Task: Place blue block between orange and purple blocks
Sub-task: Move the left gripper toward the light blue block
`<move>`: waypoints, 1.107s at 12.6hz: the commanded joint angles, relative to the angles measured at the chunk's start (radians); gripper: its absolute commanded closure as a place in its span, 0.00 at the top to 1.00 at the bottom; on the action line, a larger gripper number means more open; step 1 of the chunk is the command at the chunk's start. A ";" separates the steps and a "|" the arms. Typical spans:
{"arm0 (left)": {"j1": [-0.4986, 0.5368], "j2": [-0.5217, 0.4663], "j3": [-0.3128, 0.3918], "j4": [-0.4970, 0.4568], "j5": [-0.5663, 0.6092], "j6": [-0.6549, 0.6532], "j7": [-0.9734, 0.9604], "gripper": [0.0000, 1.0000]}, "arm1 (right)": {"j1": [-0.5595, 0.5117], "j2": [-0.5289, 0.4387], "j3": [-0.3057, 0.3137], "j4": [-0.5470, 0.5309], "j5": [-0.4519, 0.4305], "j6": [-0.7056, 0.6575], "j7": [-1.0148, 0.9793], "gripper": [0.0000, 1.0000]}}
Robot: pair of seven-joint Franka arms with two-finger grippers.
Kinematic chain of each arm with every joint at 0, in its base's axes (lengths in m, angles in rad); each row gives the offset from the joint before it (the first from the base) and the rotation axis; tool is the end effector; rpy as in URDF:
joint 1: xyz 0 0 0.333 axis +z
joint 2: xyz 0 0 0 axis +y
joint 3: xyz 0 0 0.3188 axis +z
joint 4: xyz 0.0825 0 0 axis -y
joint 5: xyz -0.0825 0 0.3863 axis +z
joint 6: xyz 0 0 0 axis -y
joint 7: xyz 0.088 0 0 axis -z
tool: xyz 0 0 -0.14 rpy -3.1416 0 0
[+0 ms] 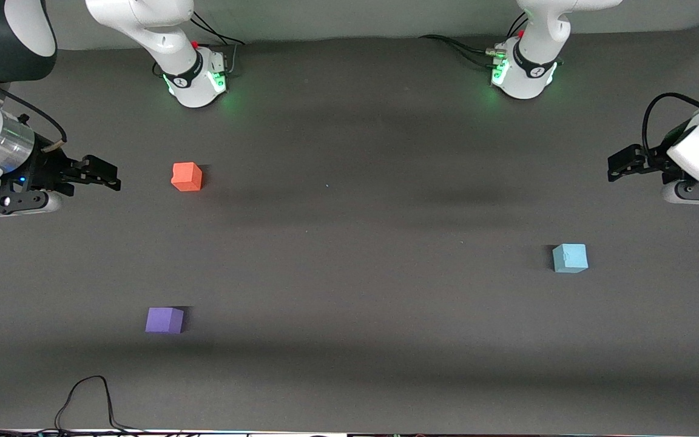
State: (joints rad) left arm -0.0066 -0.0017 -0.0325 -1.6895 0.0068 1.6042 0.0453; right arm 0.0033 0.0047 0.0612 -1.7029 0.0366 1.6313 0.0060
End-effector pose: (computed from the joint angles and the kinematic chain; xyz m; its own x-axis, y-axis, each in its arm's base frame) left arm 0.5509 -0.0206 0.5419 0.9929 -0.0844 -0.0837 -0.0849 -0.9964 -0.0030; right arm 0.5536 0.0406 0.5343 0.9955 0.0561 -0.0765 0.0535 -0.9979 -0.0361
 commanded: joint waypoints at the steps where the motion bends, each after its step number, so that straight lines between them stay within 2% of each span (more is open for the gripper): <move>1: -0.009 -0.006 0.014 0.011 -0.001 -0.021 0.022 1.00 | 0.004 -0.011 -0.003 -0.009 0.019 -0.002 0.005 1.00; 5: -0.006 0.000 0.020 0.008 -0.002 -0.018 0.025 1.00 | 0.004 -0.011 -0.001 -0.009 0.019 -0.002 0.005 1.00; 7: 0.045 0.005 0.020 -0.033 0.001 0.014 0.100 1.00 | 0.004 -0.011 0.000 -0.009 0.019 -0.001 0.005 1.00; 11: 0.103 0.011 0.020 -0.260 0.002 0.300 0.163 1.00 | 0.004 -0.009 0.002 -0.011 0.019 -0.001 0.005 1.00; 14: 0.102 0.089 0.020 -0.416 0.002 0.588 0.162 1.00 | 0.004 -0.009 0.002 -0.011 0.019 -0.001 0.005 1.00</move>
State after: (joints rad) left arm 0.0988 0.0600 -0.0096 -2.0117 0.0088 2.0481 0.1934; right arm 0.0036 0.0051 0.0647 -1.7053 0.0366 1.6313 0.0060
